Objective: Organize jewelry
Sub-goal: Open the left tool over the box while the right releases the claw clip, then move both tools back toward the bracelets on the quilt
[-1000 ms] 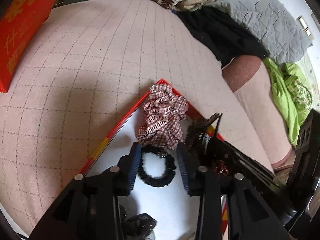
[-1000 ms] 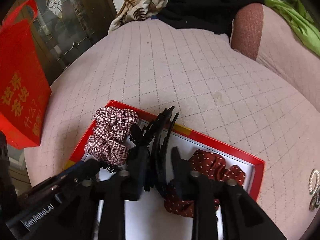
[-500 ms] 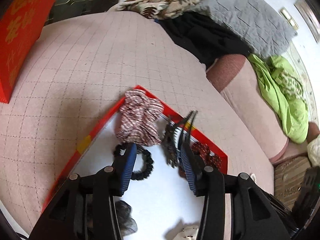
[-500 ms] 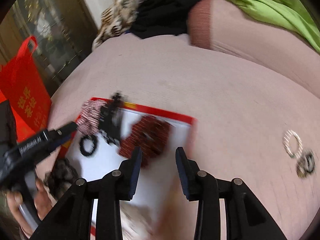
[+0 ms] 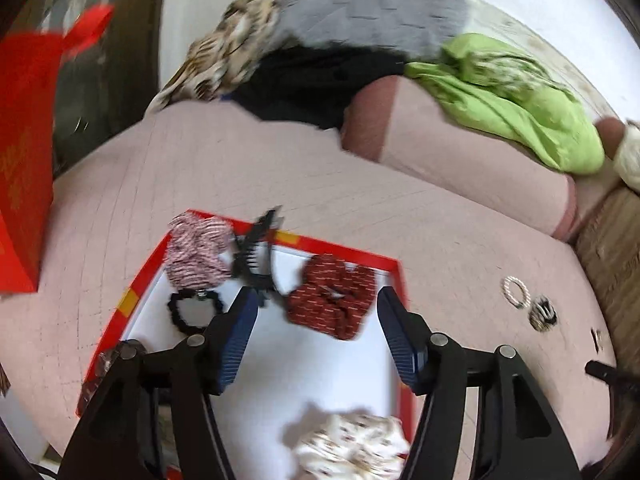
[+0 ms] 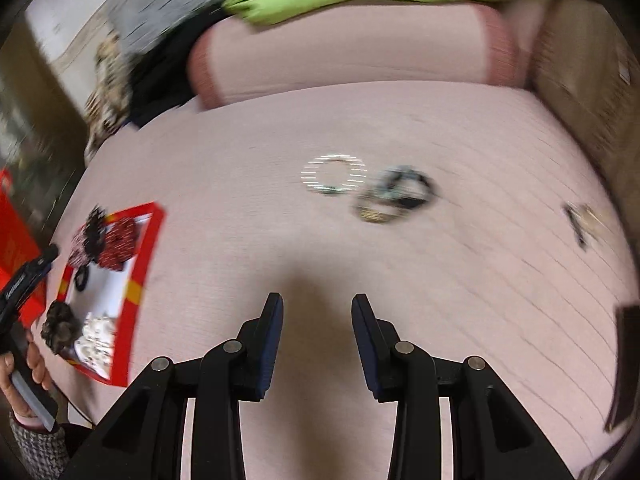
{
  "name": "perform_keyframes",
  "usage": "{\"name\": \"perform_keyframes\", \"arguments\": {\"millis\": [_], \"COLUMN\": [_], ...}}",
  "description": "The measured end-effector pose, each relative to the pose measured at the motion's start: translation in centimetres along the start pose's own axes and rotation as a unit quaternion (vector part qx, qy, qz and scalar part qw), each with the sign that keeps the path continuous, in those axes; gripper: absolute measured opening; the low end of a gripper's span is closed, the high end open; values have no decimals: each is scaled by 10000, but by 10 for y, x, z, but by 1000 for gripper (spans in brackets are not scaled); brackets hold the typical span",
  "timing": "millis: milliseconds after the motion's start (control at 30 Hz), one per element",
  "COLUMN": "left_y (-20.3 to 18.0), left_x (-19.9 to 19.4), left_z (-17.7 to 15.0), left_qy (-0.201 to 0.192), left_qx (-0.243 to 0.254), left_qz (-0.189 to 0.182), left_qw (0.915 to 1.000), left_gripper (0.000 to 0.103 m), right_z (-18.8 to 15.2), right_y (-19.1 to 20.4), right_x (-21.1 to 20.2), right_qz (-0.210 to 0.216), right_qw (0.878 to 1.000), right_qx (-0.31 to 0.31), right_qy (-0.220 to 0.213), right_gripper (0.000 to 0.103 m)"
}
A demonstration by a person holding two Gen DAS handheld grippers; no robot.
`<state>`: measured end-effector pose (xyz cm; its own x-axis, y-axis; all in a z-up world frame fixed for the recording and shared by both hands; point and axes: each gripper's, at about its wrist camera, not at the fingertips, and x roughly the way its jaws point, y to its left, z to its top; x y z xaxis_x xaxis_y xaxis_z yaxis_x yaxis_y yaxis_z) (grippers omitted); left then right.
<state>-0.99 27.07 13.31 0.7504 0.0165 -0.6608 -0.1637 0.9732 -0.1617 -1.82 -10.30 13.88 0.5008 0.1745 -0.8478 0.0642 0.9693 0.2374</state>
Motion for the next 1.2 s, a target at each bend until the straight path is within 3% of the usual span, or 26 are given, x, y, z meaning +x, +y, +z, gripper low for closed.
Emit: {"name": "perform_keyframes", "arguments": {"millis": [133, 267, 600, 833, 1033, 1200], "left_y": [-27, -46, -90, -133, -169, -191], "left_x": [-13, -21, -25, -4, 27, 63], "left_z": [-16, -31, -31, -19, 2, 13], "left_qy": [38, 317, 683, 889, 1125, 1309], "left_qx": [126, 259, 417, 602, 319, 351], "left_qz": [-220, -308, -421, -556, -828, -748], "left_qw": [9997, 9987, 9959, 9927, 9897, 9879], "left_gripper": [62, 62, 62, 62, 62, 62], "right_z": [-13, -20, -7, 14, 45, 70], "right_y": [-43, -77, -110, -121, -137, -146], "right_x": [-12, -13, 3, 21, 30, 41], "right_qz": [-50, 39, 318, 458, 573, 507], "right_qw": [9995, 9981, 9955, 9922, 9864, 9853], "right_qx": [289, 601, 862, 1124, 1415, 1416], "right_qy": [-72, -112, -227, -299, -613, -815], "right_gripper": [41, 41, 41, 41, 41, 41]}}
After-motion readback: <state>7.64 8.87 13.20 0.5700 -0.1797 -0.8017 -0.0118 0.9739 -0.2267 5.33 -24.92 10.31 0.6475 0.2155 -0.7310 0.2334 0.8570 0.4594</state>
